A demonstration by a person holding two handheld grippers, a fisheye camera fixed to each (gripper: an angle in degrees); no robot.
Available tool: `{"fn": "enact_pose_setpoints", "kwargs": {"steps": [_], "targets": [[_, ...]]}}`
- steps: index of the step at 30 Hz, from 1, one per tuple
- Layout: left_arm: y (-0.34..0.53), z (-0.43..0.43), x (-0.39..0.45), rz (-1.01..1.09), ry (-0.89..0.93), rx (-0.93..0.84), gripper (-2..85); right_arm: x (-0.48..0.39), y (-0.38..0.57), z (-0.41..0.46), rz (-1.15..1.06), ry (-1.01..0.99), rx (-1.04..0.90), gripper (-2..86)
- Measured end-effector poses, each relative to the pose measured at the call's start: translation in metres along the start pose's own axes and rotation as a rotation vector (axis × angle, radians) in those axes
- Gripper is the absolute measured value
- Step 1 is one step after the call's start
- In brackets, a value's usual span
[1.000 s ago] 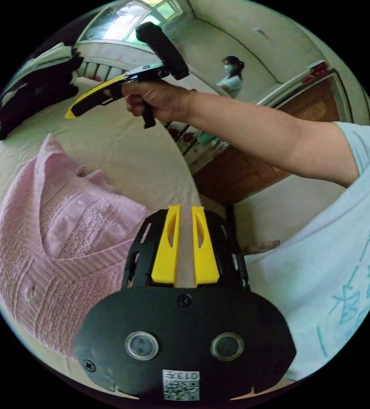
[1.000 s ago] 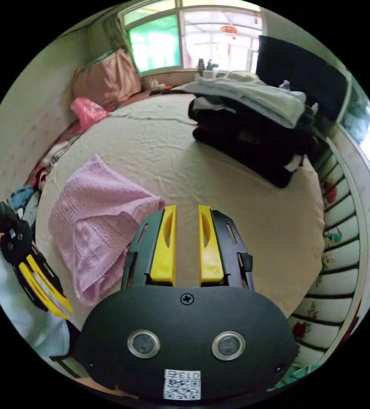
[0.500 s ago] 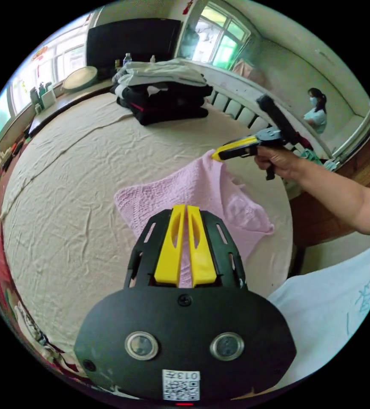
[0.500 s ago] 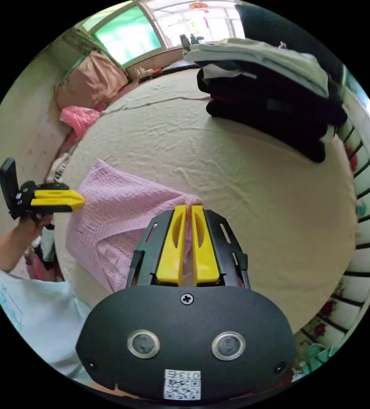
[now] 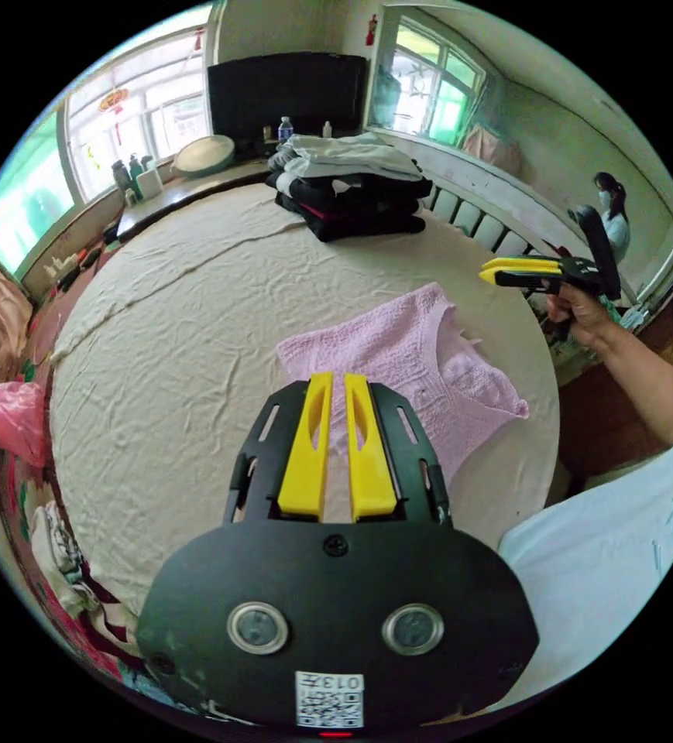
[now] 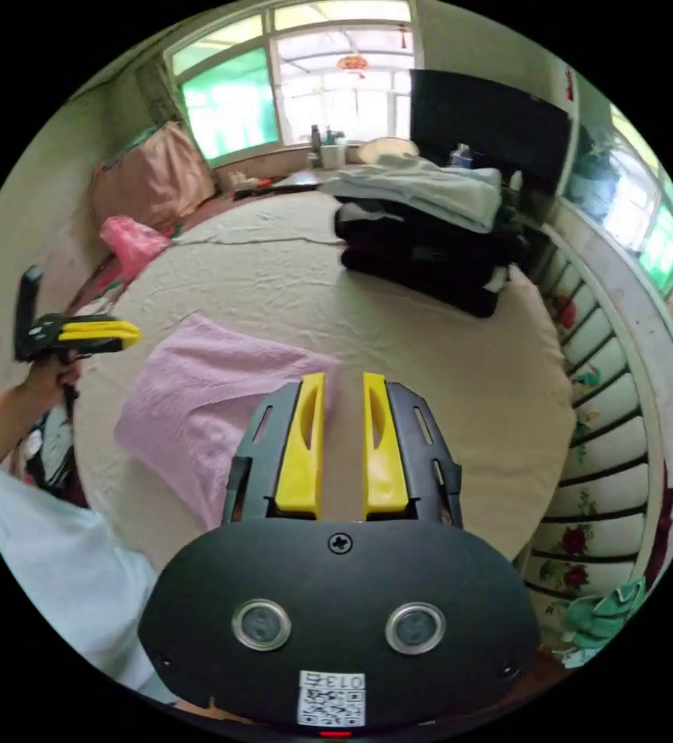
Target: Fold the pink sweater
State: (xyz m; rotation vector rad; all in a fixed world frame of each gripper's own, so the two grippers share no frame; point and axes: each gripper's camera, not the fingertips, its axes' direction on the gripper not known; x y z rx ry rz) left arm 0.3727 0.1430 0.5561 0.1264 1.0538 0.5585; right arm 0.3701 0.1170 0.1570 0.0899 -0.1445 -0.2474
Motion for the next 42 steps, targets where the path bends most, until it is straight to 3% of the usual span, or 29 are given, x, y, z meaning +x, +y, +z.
{"fn": "enact_pose_setpoints", "kwargs": {"steps": [3, 6, 13, 16, 22, 26, 42], "targets": [[0.007, 0.026, -0.004, 0.004, -0.006, -0.106, 2.5, -0.049, 0.02, 0.015, -0.095, -0.128, -0.063, 6.4], [0.003, 0.046, -0.015, -0.034, 0.003, -0.137, 3.2, -0.073, 0.034, 0.044, -0.111, -0.135, -0.116, 5.5], [-0.013, 0.071, -0.039, 0.016, -0.036, -0.211, 3.5, -0.052, 0.04, 0.086, -0.064, -0.174, -0.228, 1.6], [-0.013, 0.064, -0.066, -0.054, 0.049, -0.199, 4.6, -0.052, 0.037, 0.078, -0.119, -0.17, -0.254, 1.5], [-0.002, 0.05, -0.138, -0.246, 0.193, -0.125, 13.0, 0.023, 0.058, 0.043, 0.14, -0.169, -0.056, 7.7], [-0.007, 0.08, -0.167, -0.293, 0.32, -0.178, 14.5, 0.056, 0.068, 0.064, 0.175, -0.243, -0.116, 11.5], [-0.037, 0.112, -0.242, -0.31, 0.409, -0.221, 16.8, 0.101, 0.106, 0.091, 0.352, -0.485, -0.177, 13.4]]}}
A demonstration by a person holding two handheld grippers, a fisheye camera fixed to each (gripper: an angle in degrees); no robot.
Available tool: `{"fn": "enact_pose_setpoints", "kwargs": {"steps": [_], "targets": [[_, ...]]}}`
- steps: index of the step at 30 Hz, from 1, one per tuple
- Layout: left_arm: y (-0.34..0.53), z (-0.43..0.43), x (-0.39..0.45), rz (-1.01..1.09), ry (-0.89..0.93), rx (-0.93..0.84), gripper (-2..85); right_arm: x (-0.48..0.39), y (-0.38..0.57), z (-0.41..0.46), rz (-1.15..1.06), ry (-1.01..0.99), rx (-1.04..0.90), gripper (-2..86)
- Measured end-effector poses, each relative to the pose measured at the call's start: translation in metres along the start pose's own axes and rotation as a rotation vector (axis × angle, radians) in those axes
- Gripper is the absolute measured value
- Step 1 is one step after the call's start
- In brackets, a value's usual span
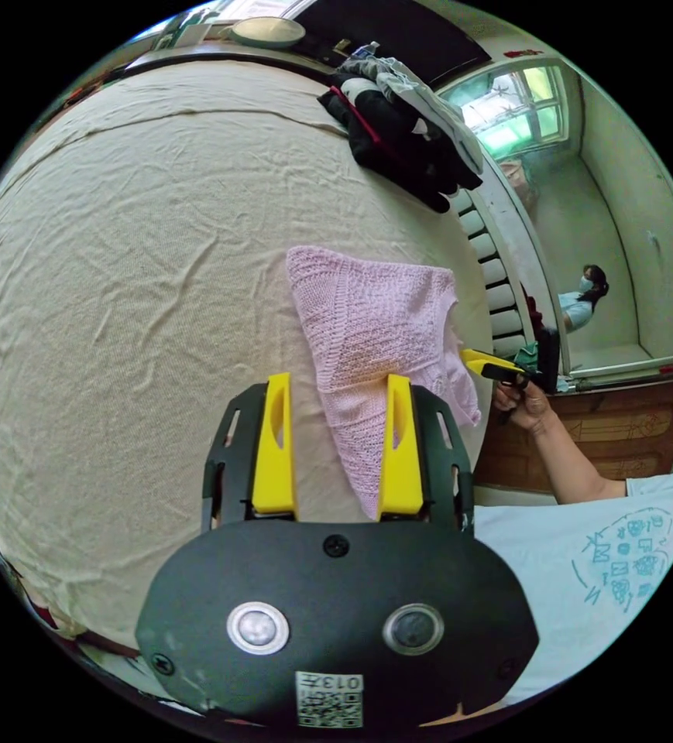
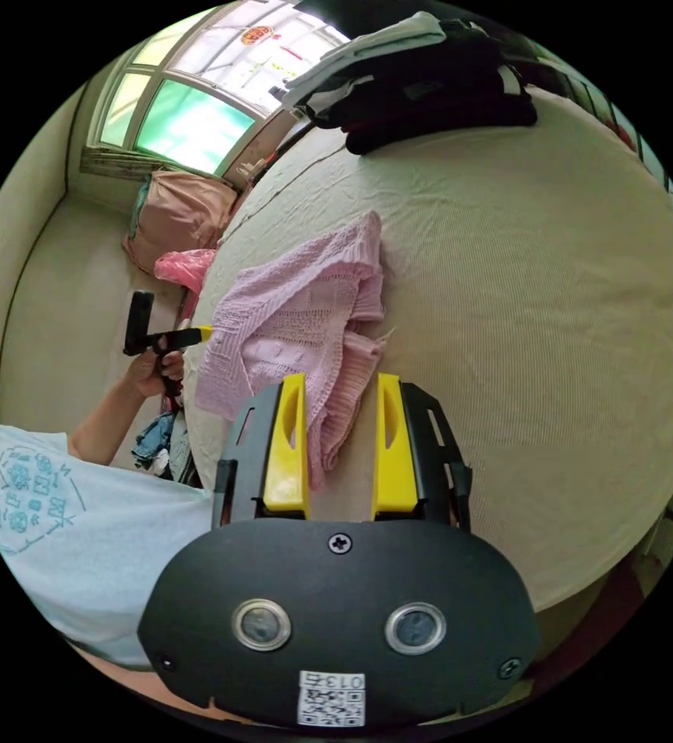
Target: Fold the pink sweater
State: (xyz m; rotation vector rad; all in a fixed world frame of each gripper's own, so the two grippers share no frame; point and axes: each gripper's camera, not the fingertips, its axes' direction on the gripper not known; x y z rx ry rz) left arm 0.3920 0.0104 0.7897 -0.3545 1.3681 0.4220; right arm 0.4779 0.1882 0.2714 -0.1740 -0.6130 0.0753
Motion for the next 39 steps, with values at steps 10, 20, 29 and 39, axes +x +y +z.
{"fn": "enact_pose_setpoints", "kwargs": {"steps": [10, 20, 29, 39], "targets": [[-0.035, -0.004, -0.023, 0.033, -0.002, -0.026, 17.2, 0.002, -0.029, 0.016, 0.006, -0.097, -0.027, 13.6], [-0.06, 0.011, -0.048, -0.024, 0.196, -0.034, 18.7, -0.005, -0.056, 0.035, 0.012, -0.094, -0.051, 13.2], [-0.096, 0.043, -0.038, -0.017, 0.163, -0.079, 15.7, -0.03, -0.08, 0.051, 0.04, -0.01, -0.049, 11.8], [-0.117, 0.047, -0.01, -0.029, 0.117, -0.052, 9.5, -0.1, -0.089, 0.052, -0.145, 0.264, 0.012, 1.5]]}}
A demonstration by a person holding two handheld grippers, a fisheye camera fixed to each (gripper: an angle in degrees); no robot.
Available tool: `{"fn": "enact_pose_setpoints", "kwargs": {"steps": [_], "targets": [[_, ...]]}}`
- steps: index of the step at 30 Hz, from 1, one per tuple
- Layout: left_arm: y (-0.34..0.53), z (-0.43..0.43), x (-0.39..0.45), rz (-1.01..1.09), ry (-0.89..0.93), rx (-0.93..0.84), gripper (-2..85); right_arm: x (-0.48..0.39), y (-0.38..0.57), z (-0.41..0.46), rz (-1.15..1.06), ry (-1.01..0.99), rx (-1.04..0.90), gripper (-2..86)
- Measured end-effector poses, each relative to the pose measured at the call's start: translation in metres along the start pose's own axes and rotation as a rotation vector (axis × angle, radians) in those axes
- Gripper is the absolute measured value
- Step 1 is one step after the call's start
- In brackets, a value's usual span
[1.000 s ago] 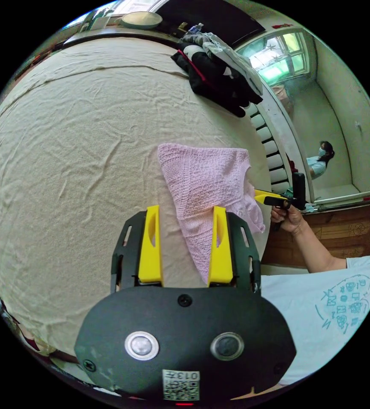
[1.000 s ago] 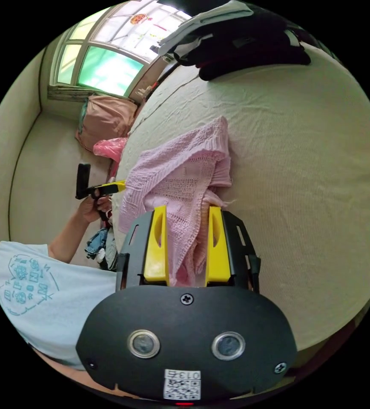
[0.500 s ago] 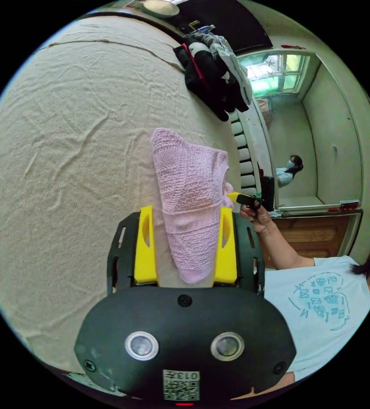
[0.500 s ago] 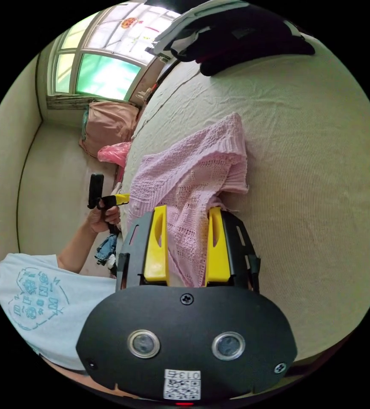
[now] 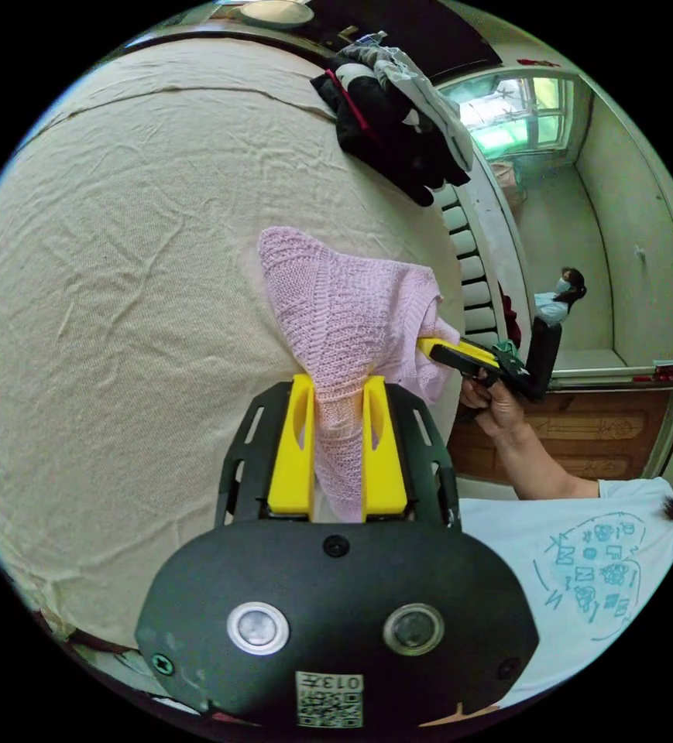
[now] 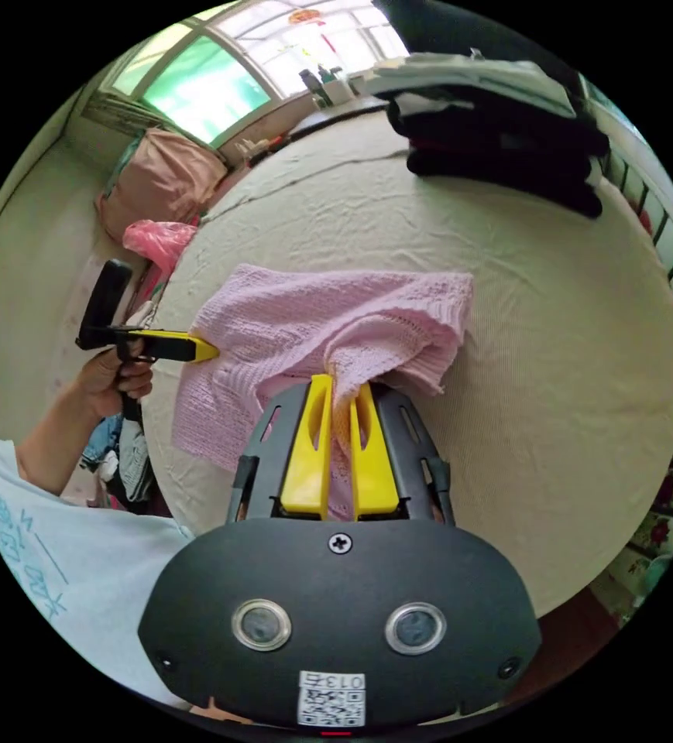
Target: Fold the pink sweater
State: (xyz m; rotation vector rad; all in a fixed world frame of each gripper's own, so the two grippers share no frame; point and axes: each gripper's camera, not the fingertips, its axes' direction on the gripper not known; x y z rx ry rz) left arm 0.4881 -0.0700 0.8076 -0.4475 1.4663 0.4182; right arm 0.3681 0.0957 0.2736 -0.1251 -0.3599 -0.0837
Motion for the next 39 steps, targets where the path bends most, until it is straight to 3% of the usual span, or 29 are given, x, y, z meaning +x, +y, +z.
{"fn": "enact_pose_setpoints", "kwargs": {"steps": [6, 12, 21, 32, 39], "targets": [[-0.004, -0.01, 0.031, 0.023, -0.035, 0.061, 9.5, -0.04, -0.005, -0.029, -0.136, 0.102, 0.089, 0.8], [-0.016, -0.006, 0.067, 0.089, -0.098, 0.08, 9.2, -0.047, -0.018, -0.028, -0.127, 0.089, 0.094, 0.6], [-0.061, -0.019, 0.128, 0.211, 0.023, 0.209, 8.9, -0.055, -0.054, -0.111, -0.229, 0.208, 0.262, 0.5], [-0.302, -0.056, 0.256, 0.453, 0.108, 0.268, 9.2, 0.019, -0.233, -0.249, -0.294, 0.392, 0.388, 0.6], [-0.44, -0.009, 0.255, 0.316, 0.033, 0.252, 9.9, 0.117, -0.376, -0.214, -0.232, 0.407, 0.263, 0.5]]}}
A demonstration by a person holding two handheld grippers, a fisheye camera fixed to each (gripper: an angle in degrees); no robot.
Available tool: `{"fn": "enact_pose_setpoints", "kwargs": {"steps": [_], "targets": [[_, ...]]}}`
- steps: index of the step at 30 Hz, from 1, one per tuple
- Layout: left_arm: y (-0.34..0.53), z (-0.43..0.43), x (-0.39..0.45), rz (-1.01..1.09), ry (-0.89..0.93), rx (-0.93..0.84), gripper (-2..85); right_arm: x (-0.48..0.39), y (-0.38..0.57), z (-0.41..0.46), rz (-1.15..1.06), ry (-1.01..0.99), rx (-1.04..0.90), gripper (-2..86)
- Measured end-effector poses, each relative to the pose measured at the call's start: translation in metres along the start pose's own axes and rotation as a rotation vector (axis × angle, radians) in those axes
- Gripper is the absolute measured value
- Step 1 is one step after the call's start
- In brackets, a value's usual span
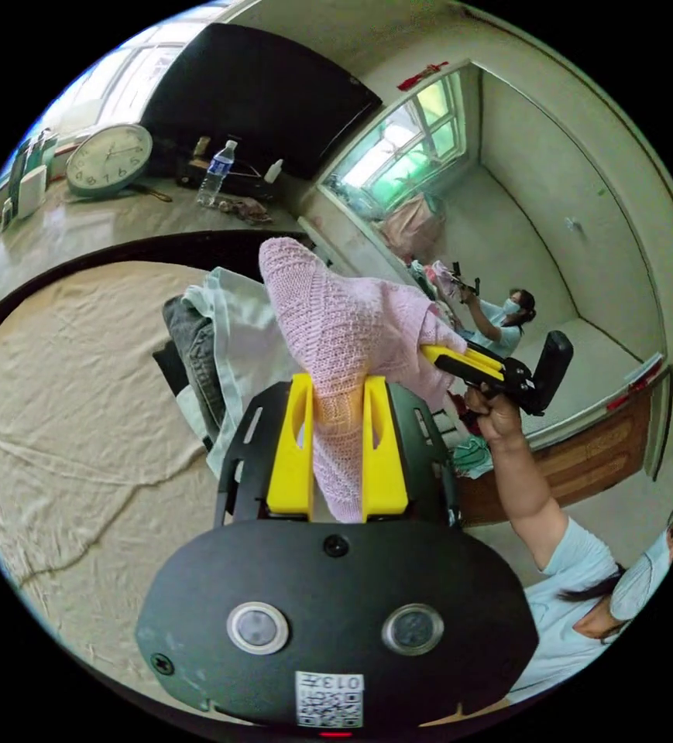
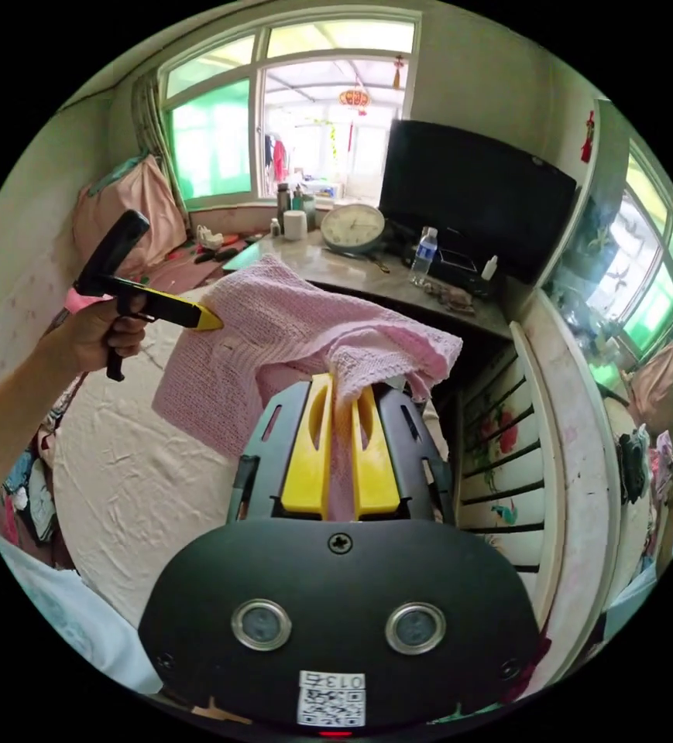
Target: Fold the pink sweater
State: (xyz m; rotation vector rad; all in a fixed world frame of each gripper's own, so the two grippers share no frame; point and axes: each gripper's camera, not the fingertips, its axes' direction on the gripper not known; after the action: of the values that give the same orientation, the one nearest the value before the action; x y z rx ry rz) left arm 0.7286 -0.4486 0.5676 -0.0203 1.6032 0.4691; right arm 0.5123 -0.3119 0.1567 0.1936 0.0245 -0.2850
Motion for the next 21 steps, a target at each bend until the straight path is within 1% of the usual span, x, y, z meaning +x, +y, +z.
{"fn": "enact_pose_setpoints", "kwargs": {"steps": [4, 5, 7, 9, 13, 16, 17, 18, 19, 20, 21], "targets": [[-0.017, 0.062, -0.022, -0.025, -0.223, -0.092, 10.6, 0.017, -0.009, 0.083, 0.02, 0.014, -0.127, 0.7], [-0.015, 0.071, -0.025, -0.029, -0.218, -0.064, 10.8, 0.019, -0.005, 0.105, 0.008, 0.037, -0.14, 0.9], [-0.009, 0.077, -0.03, -0.063, -0.169, 0.004, 10.8, 0.023, 0.003, 0.121, 0.024, 0.041, -0.077, 1.3], [-0.003, 0.081, -0.029, -0.049, -0.172, 0.023, 10.8, 0.027, 0.009, 0.129, 0.06, 0.013, 0.0, 2.5], [0.011, 0.074, -0.02, -0.058, -0.122, 0.09, 12.2, 0.03, 0.014, 0.127, 0.071, -0.037, 0.065, 5.8], [0.032, 0.055, -0.01, -0.085, -0.079, 0.167, 13.8, 0.039, 0.024, 0.111, 0.066, -0.136, 0.111, 8.9], [0.043, 0.041, -0.003, -0.087, -0.107, 0.215, 13.9, 0.046, 0.029, 0.102, 0.094, -0.166, 0.105, 11.5], [0.049, 0.032, 0.001, -0.085, -0.135, 0.239, 13.9, 0.052, 0.033, 0.092, 0.129, -0.137, 0.079, 13.4], [0.06, 0.014, 0.014, -0.065, -0.219, 0.28, 13.7, 0.054, 0.036, 0.085, 0.143, -0.104, 0.076, 14.0], [0.073, -0.002, 0.037, 0.006, -0.332, 0.333, 13.2, 0.054, 0.043, 0.068, 0.155, -0.027, 0.109, 14.5], [0.078, -0.007, 0.053, 0.055, -0.396, 0.347, 12.9, 0.045, 0.047, 0.05, 0.147, 0.063, 0.163, 14.2]]}}
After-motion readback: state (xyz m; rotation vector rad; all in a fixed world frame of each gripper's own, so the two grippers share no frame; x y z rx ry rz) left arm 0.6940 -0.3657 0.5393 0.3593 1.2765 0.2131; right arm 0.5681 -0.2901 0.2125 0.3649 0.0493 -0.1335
